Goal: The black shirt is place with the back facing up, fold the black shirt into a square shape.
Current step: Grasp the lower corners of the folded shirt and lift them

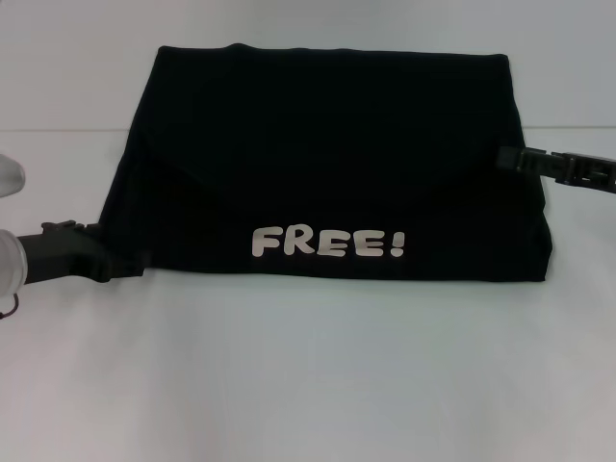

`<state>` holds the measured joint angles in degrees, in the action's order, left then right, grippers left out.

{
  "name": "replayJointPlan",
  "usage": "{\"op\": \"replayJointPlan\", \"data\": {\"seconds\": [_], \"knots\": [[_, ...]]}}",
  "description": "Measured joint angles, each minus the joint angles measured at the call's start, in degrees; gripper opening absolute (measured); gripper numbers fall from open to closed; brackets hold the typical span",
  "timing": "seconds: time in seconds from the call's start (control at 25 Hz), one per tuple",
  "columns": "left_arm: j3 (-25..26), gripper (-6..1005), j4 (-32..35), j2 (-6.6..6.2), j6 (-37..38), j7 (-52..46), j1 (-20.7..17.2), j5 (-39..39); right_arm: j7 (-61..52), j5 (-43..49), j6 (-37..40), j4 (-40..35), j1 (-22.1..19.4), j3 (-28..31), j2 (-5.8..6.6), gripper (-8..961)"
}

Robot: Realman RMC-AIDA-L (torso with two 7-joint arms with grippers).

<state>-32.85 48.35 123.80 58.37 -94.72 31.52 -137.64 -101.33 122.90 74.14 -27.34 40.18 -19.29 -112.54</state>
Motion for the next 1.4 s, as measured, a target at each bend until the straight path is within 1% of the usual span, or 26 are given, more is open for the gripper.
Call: {"op": "replayJointPlan", "data": {"seconds": [0.24,0.68,0.88,1.32,1.4], "knots": [[-0.2,865,-2.3,-0.33,-2.9,-0.2,1.2,-0.5,0.0,0.0,-0.3,0.0,-0.2,0.0,-0.03,705],[-1.5,855,-2.6,-0.48,-2.2,-0.2,1.4,-1.5,-0.7,0.0,-0.3,0.0,-0.5,0.0,0.29,705],[-0.5,851,-2.5,-0.59,-3.1,-1.0,1.4,-1.5,-0.7,0.0,-0.3,0.0,-0.6,0.0,0.40,705],[-0.8,418,-2.4,-0.59,-3.2,-1.7,1.9,-1.8,-0.7,0.0,0.0,0.0,-1.2,-0.1,0.60,705],[-0.8,343,-2.5,-0.58,-3.4,-1.7,2.0,-1.8,-0.9,0.1,0.0,0.0,-1.4,-0.3,0.83,704]]}}
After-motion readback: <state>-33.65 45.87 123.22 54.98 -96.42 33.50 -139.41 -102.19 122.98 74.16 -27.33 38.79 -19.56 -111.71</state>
